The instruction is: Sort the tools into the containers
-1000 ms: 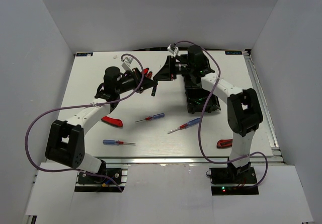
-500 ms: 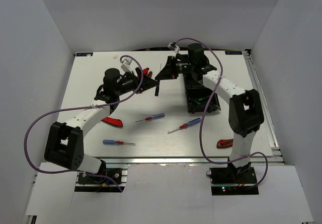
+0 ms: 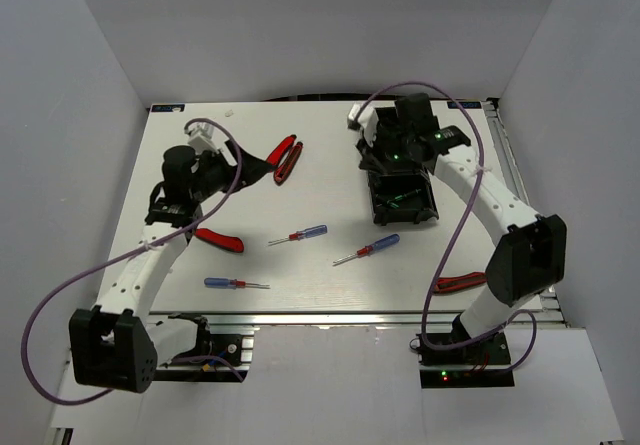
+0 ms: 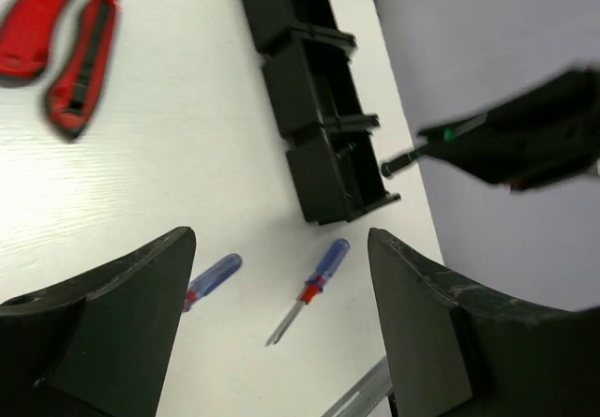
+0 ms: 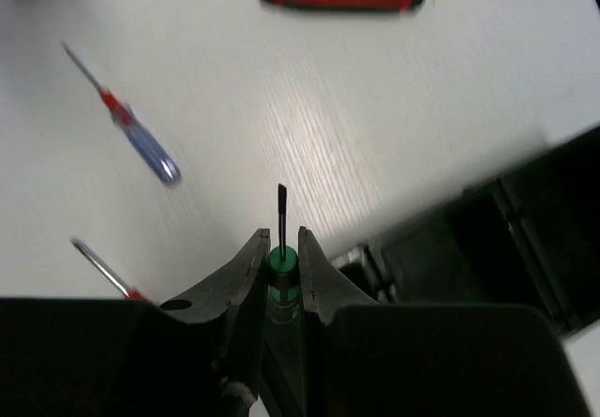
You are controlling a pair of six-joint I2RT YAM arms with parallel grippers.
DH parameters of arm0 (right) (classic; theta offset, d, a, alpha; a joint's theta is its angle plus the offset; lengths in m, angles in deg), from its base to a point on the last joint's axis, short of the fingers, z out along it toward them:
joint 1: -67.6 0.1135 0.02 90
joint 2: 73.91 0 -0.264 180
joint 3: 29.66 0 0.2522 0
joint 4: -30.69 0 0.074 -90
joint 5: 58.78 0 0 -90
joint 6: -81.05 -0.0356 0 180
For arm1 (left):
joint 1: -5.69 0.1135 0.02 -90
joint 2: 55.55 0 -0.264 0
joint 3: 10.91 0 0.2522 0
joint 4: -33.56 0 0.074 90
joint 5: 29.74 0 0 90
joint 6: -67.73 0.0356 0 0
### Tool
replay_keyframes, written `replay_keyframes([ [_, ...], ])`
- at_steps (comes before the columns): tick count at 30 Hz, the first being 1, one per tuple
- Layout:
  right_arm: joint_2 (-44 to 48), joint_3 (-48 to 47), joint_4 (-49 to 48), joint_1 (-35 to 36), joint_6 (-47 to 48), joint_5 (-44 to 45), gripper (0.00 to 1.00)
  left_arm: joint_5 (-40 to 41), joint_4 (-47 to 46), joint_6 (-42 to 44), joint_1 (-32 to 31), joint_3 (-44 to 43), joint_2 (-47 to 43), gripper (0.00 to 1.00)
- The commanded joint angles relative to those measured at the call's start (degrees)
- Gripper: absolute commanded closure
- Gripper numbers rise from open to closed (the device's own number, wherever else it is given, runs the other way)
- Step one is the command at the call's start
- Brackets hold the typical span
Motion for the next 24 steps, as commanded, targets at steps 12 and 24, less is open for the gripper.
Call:
replay_keyframes([
  [12,1.4,18.1,-6.2,-2.9,25.3,22.4,0.89,2.7,12.4,4.2,5.5,3.1,-7.6,0.13],
  [24,3.5,10.5,4.0,-4.4,27.1,12.3,0.21,5.9,16.7,4.1,5.8,4.7,-11.4,0.13],
])
